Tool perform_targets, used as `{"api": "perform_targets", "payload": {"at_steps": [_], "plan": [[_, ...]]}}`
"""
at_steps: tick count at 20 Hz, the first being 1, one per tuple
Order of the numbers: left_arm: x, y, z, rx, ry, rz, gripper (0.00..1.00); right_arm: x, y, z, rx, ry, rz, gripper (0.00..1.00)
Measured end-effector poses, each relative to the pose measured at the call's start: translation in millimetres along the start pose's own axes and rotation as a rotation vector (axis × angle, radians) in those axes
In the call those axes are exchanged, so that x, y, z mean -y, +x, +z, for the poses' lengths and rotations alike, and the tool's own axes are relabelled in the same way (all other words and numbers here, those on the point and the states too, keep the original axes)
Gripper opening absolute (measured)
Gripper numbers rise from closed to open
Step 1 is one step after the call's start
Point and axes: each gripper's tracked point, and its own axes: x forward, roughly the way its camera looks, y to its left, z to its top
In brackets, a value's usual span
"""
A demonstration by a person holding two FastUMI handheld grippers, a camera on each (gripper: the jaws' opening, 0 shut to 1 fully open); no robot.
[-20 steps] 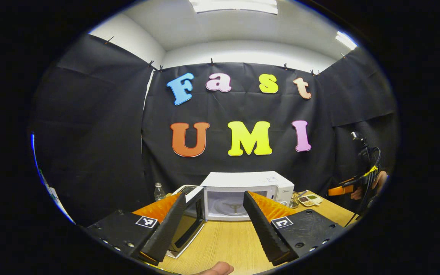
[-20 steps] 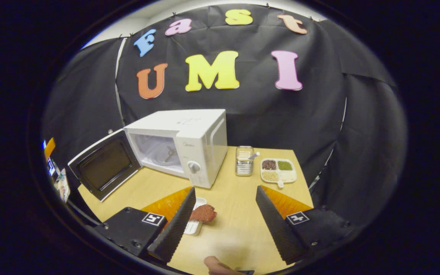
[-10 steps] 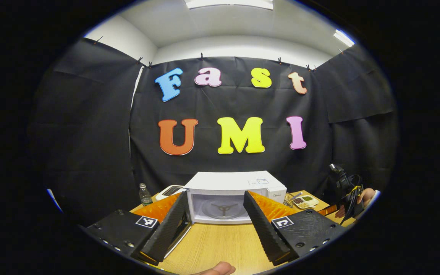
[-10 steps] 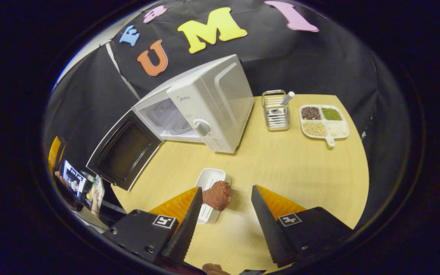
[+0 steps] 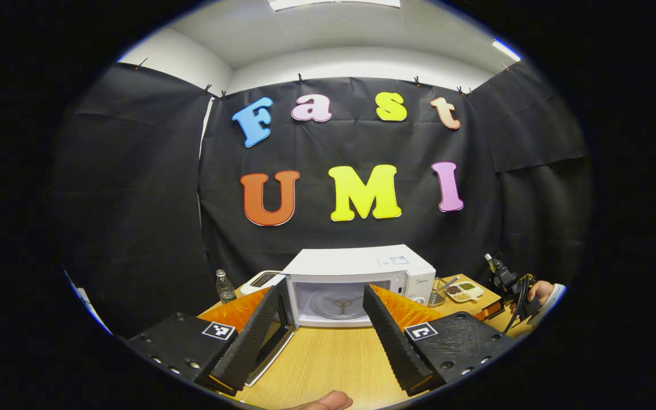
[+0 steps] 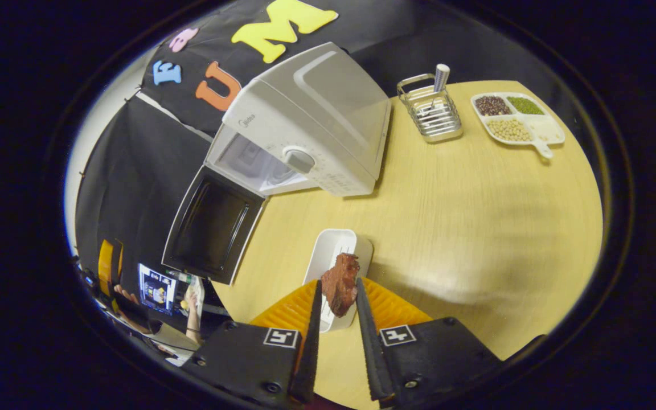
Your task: Open the microwave oven with the left hand, put the food in, and close the microwave oven.
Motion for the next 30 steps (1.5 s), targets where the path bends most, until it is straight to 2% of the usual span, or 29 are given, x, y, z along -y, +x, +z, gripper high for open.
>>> {"api": "perform_targets", "payload": {"at_steps": [3,4,6,8,11,17,18,19,24,27,30], "plan": [[-7.5,-1.6,-5.6,-0.008,-0.02,0.007,0.92,-0.9,5.4,-7.6,-0.035,0.077,0.06,0.14],[-9.5,-1.9,-8.0,-0.012,-0.025,0.006,0.92,-3.6,3.0,-9.3,-0.03,0.087,0.067,0.21],[-11.2,-2.6,-10.5,-0.013,-0.031,-0.005,0.93,-10.8,-1.6,-10.3,0.002,0.04,0.06,0.12],[-14.6,-4.3,-12.2,-0.012,-0.031,-0.01,0.93,-19.4,-14.0,-9.3,0.045,-0.02,0.02,0.11],[-16.0,-7.1,-13.5,-0.003,-0.027,-0.021,0.93,-34.3,-28.4,-4.3,0.132,-0.165,-0.084,0.11],[-19.4,-17.8,-20.3,-0.006,-0.045,-0.063,0.93,-71.5,-40.7,-9.3,0.329,-0.521,-0.375,0.11],[-25.5,-19.9,-20.6,0.001,-0.035,-0.054,0.93,-80.1,-36.3,-11.7,0.355,-0.573,-0.403,0.0],[-30.0,-22.1,-20.5,0.007,-0.031,-0.046,0.93,-89.8,-31.8,-15.4,0.378,-0.617,-0.422,0.11],[-43.6,-31.6,-19.1,0.027,-0.068,-0.059,0.92,-131.0,4.1,-30.4,0.445,-0.722,-0.456,0.11],[-69.4,-34.3,-14.3,0.045,-0.079,-0.017,0.92,-153.5,32.4,-27.0,0.496,-0.723,-0.455,0.11],[-75.3,-37.2,-16.2,0.041,-0.069,-0.025,0.92,-177.4,60.7,-15.0,0.561,-0.714,-0.452,0.11]]}}
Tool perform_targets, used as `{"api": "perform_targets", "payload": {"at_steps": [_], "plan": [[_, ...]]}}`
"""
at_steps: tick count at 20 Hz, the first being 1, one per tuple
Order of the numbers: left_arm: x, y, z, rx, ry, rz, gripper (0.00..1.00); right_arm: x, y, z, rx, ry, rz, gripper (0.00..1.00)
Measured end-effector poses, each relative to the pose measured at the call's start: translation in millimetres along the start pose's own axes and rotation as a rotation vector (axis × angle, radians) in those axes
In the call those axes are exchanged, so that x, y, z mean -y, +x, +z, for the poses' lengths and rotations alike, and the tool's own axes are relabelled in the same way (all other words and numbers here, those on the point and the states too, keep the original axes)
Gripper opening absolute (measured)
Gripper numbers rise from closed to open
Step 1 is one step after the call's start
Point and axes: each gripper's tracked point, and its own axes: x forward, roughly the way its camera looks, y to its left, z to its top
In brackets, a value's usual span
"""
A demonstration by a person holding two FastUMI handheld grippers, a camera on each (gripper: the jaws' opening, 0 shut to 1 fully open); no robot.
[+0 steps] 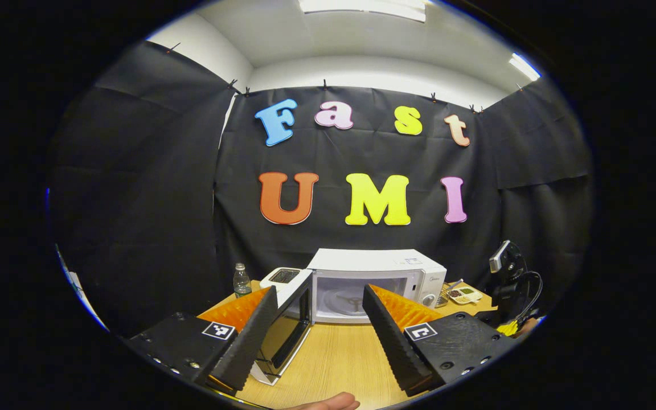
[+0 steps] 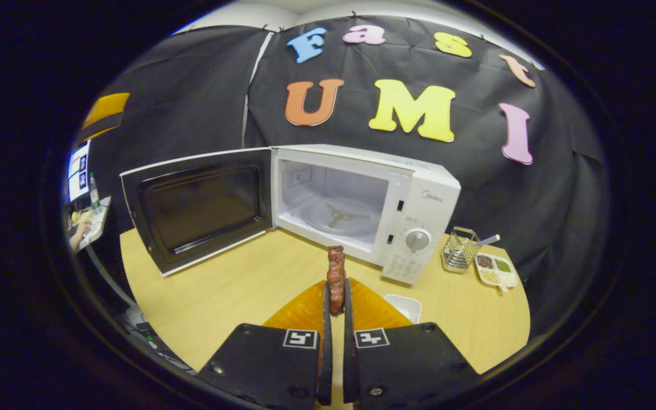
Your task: Open the microwave oven with the left hand, put the food in, and close the microwave oven.
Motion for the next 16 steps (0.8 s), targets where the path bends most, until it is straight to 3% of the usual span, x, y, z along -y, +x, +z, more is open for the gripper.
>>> {"api": "perform_targets", "payload": {"at_steps": [5,11,16], "plan": [[-16.9,-2.1,-2.3,-0.008,0.06,0.034,0.92,-30.4,51.7,30.5,0.099,0.089,-0.054,0.11],[-8.5,-13.2,9.1,0.029,0.049,-0.003,0.92,-40.8,117.6,58.1,0.178,0.205,-0.134,0.11],[-7.7,-19.2,12.8,0.035,0.04,-0.01,0.93,-47.7,171.3,87.2,0.278,0.418,-0.169,0.1]]}}
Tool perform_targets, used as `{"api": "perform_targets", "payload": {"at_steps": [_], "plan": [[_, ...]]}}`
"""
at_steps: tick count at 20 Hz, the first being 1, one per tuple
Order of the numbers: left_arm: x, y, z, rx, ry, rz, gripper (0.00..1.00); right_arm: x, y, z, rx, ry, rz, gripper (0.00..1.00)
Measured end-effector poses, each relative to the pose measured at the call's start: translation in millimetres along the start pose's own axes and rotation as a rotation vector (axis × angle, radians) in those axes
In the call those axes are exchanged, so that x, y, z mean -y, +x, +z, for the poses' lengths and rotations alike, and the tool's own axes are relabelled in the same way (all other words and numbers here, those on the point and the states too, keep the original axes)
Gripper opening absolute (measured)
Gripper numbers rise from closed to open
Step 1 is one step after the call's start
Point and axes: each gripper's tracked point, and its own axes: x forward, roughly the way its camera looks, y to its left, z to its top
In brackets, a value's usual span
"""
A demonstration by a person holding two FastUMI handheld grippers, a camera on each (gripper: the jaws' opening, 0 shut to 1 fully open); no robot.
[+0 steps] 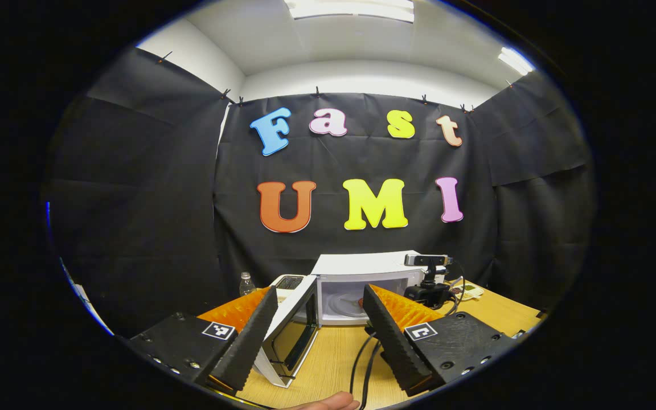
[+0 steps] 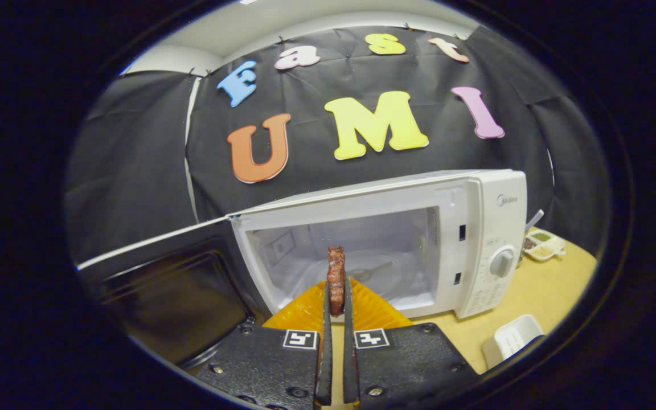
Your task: Open the microwave oven with the left hand, put the food in, and close the microwave oven.
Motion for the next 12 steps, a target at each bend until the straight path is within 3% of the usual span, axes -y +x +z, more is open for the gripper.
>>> {"api": "perform_targets", "payload": {"at_steps": [5,12], "plan": [[-13.4,-7.4,-6.9,-0.01,0.044,0.036,0.93,-6.0,55.6,11.2,0.099,0.241,-0.11,0.1],[-23.4,-6.9,-22.5,-0.026,0.011,0.041,0.92,7.4,116.7,-37.4,-0.038,0.534,-0.233,0.11]]}}
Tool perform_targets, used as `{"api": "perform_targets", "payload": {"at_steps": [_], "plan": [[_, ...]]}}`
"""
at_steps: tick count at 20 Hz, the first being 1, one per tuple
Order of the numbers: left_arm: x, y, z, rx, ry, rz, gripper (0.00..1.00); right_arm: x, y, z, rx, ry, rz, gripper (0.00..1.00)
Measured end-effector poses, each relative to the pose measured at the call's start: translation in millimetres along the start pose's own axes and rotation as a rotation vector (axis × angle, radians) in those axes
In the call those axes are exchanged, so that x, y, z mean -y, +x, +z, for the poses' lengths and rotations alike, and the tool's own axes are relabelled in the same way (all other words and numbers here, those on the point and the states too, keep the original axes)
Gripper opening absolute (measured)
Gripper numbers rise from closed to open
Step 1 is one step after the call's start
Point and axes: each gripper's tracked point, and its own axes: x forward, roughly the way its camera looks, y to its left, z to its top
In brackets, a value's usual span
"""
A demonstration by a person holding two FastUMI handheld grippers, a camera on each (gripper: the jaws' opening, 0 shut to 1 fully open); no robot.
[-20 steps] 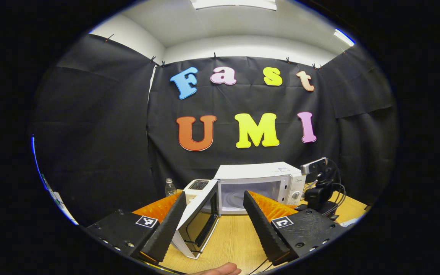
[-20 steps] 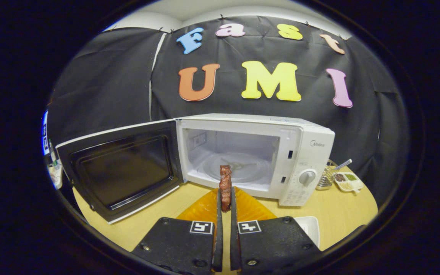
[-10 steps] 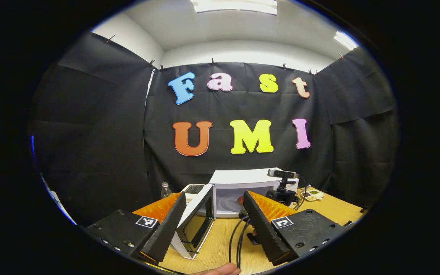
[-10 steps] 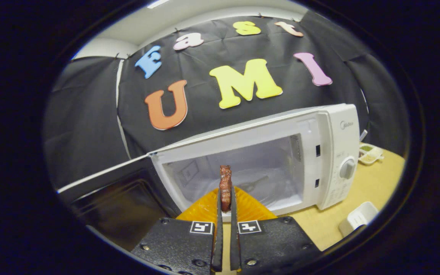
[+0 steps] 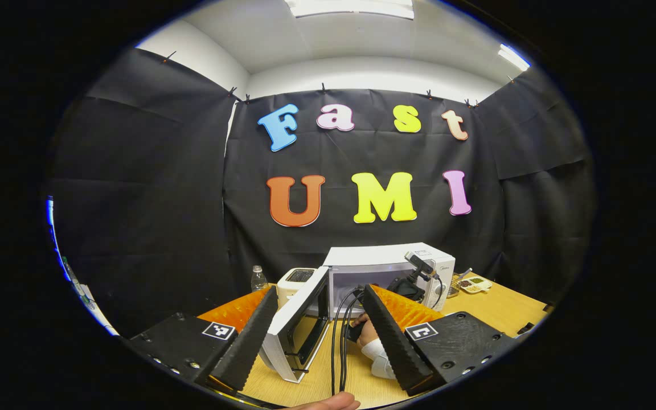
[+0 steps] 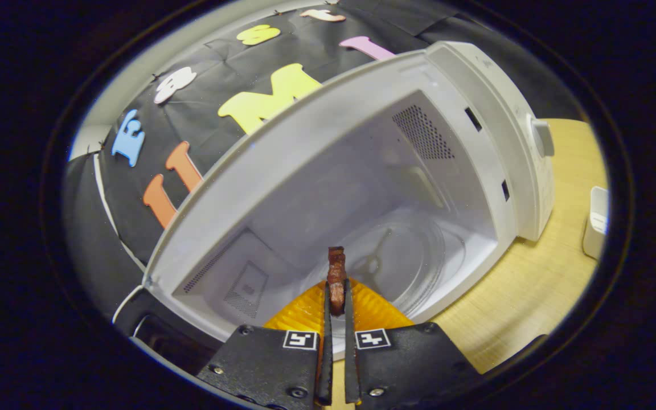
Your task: Open the microwave oven with the left hand, put the food in, and close the microwave oven.
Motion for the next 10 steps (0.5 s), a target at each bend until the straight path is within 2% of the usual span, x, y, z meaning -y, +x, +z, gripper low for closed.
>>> {"api": "perform_targets", "payload": {"at_steps": [3,4,5,8,9,10], "plan": [[-10.7,7.9,-6.9,-0.02,-0.005,0.021,0.93,0.1,5.1,0.4,0.022,0.042,0.001,0.12],[-12.8,8.9,-8.9,-0.026,-0.011,0.025,1.0,2.0,6.5,-0.7,0.021,0.065,-0.001,0.13],[-16.0,9.6,-10.2,-0.031,-0.021,0.03,0.92,3.9,9.4,-2.0,0.013,0.086,-0.007,0.14],[-17.9,10.4,-15.5,-0.044,-0.048,0.03,0.93,2.0,11.3,-6.0,-0.001,0.075,-0.026,0.14],[-18.8,10.1,-18.7,-0.045,-0.044,0.03,1.0,2.2,10.0,-7.2,-0.013,0.045,-0.037,0.05],[-20.4,10.2,-21.1,-0.05,-0.038,0.037,0.93,2.9,9.6,-9.0,-0.012,0.029,-0.056,0.17]]}}
